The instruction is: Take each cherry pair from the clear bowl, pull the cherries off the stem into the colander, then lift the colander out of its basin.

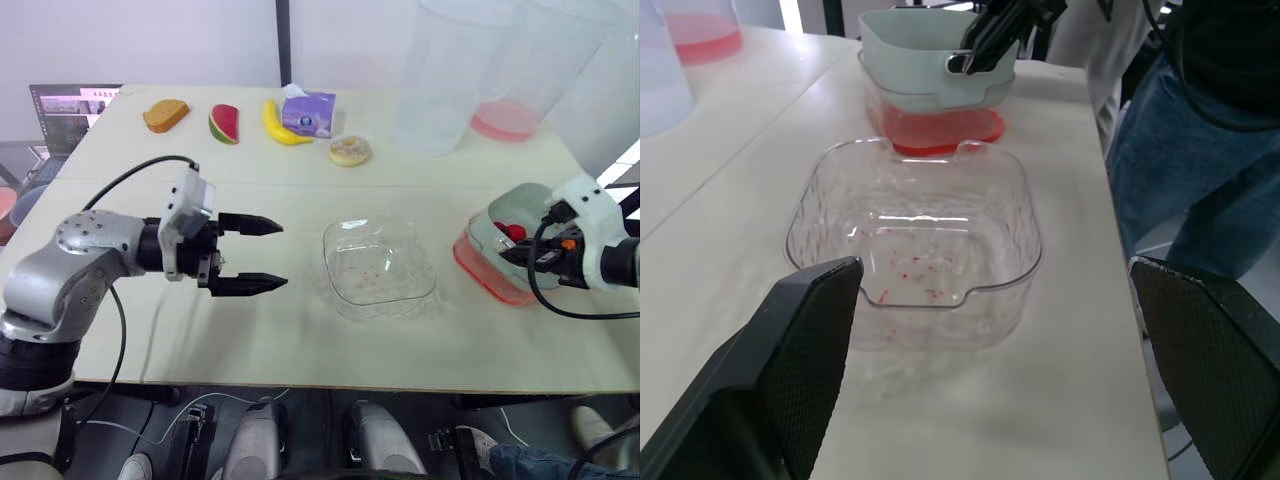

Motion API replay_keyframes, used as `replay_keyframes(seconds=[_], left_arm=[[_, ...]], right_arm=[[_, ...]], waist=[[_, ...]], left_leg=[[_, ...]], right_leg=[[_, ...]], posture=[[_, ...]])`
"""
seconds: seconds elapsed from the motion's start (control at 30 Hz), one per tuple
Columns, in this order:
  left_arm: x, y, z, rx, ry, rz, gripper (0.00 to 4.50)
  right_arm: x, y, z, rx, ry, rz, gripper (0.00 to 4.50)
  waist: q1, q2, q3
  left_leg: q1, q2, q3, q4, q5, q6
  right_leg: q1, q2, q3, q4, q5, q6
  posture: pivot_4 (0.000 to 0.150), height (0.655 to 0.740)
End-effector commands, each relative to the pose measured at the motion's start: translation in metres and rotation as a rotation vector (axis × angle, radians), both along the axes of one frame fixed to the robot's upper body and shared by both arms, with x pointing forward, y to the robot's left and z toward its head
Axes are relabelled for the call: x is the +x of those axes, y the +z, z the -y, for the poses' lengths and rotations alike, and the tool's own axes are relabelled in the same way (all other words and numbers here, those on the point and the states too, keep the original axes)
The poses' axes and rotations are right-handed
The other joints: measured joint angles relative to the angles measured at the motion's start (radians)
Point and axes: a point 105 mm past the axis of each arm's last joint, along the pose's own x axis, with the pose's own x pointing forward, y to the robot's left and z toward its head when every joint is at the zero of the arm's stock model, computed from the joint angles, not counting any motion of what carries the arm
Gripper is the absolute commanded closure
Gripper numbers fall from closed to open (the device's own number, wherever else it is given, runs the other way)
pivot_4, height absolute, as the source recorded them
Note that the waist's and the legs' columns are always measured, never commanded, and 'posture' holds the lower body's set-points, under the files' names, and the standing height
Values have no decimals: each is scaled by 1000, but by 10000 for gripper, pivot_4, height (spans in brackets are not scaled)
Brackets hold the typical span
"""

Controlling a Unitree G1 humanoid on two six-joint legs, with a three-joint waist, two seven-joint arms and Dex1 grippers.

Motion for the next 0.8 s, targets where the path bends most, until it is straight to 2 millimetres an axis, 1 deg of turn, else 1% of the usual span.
replay_keyframes(seconds=[0.03, 0.23, 0.4, 0.57, 0.7, 0.8], left_arm=[[-1, 4, 1, 2, -16, 23, 0], [-1, 4, 1, 1, -13, 21, 0], [-2, 3, 1, -1, -9, 19, 0], [-1, 3, 1, -3, -7, 19, 0], [-1, 3, 2, -5, -5, 21, 0], [-1, 3, 3, -7, -7, 21, 0]], right_arm=[[2, 22, 10, -52, -36, 82, 43187], [3, 27, 8, -52, -28, 93, 43187], [3, 39, 5, -69, -13, 120, 43187], [8, 54, -4, -77, 29, 157, 43187], [22, 63, -20, -62, 98, 184, 43187], [43, 62, -42, -46, 189, 194, 43187]], waist=[[0, 0, 0], [0, 0, 0], [-2, 0, 0], [-3, 1, 0], [-8, 1, 0], [-14, 1, 0]], left_leg=[[0, 0, 0, 0, 0, 0], [0, 0, 0, 0, 0, 0], [0, 0, 0, 0, 0, 0], [0, 0, 1, -1, 0, 0], [0, 0, 2, -3, 0, 0], [0, 0, 3, -4, 0, 0]], right_leg=[[0, 0, 0, 0, 0, 0], [0, 0, 0, 0, 0, 0], [0, 0, 0, 0, 0, 0], [-1, -1, 0, -1, 0, 0], [-3, -1, 1, -1, 0, 0], [-4, -1, 2, -1, 0, -1]], posture=[[1500, 7400], [1500, 7400], [1500, 7400], [1500, 7400], [1500, 7400], [1500, 7400]])
